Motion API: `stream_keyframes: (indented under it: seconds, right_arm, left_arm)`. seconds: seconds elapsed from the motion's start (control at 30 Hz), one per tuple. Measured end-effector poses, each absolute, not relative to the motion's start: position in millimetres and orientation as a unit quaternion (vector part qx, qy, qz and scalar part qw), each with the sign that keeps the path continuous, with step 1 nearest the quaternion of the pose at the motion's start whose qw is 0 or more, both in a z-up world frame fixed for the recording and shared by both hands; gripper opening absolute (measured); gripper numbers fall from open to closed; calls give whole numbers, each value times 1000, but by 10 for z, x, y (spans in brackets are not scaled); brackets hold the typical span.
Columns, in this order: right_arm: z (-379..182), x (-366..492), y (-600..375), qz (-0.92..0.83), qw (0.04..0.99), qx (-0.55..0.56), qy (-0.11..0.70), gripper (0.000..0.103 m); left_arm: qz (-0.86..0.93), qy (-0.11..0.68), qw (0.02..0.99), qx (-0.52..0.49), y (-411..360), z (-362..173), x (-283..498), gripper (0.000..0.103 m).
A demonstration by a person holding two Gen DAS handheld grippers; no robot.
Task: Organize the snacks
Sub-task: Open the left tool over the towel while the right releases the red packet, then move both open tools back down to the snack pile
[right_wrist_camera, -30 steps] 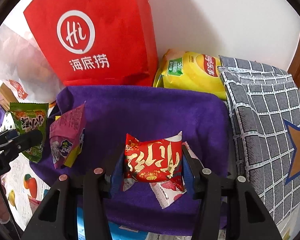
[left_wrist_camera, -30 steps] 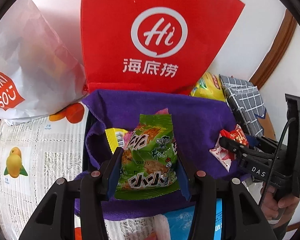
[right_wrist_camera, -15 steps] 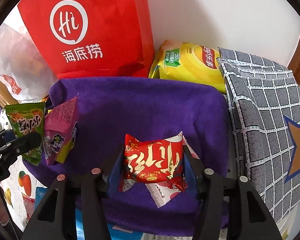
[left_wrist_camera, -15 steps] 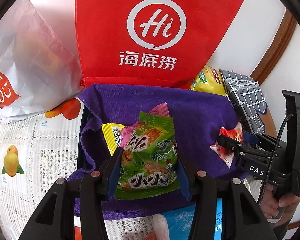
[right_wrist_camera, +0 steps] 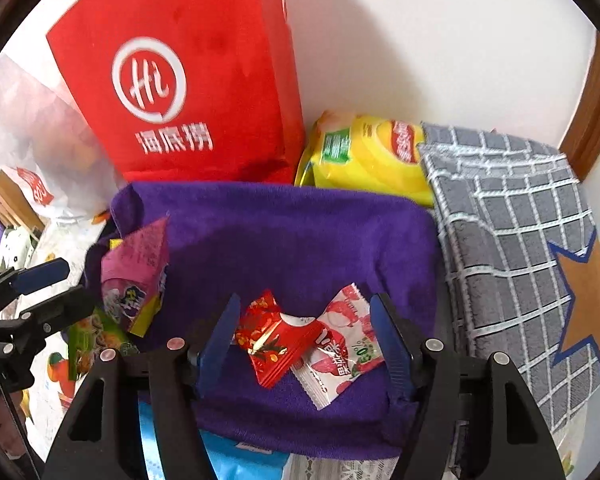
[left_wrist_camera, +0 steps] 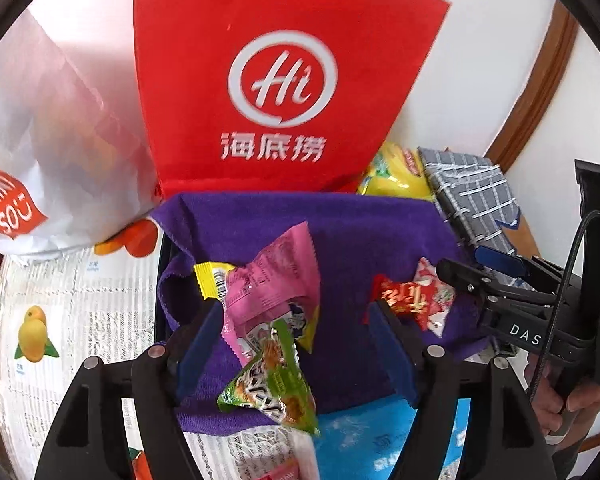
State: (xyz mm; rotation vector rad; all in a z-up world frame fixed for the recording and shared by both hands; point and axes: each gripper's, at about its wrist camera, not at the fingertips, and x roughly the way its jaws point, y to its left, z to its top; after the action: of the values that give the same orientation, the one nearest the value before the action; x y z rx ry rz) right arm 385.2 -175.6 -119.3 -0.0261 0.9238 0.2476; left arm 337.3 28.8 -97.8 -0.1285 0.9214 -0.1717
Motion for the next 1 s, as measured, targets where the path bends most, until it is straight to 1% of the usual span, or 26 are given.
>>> stream_keyframes:
  seconds: [0.17, 0.3, 0.53, 0.67, 0.8, 1.0]
  right_arm:
    - [-963, 3621, -1841, 106, 901, 1, 420, 67]
    - [-825, 3337, -1891, 110, 903, 11, 416, 67]
    - [-595, 2688, -1942, 96, 918, -18, 385, 67]
    - [-541, 2373, -1988, 97, 922, -7, 375, 67]
    - [-606, 2131, -2033, 94, 923, 9, 374, 67]
    - [-854, 1872, -2080, 99, 904, 22, 416, 67]
  left_arm:
    - [-88, 422, 900, -60, 259, -773, 3230, 73]
    - [-95, 400, 910, -56, 195, -589, 3085, 73]
    - [-102, 361, 926, -44, 132, -276, 2643, 73]
    - [-98, 368, 924, -45, 172, -290, 2351, 73]
    - [-80, 378, 921, -43, 281, -384, 2058, 73]
    - [-48, 404, 912, -52, 506, -581, 1761, 73]
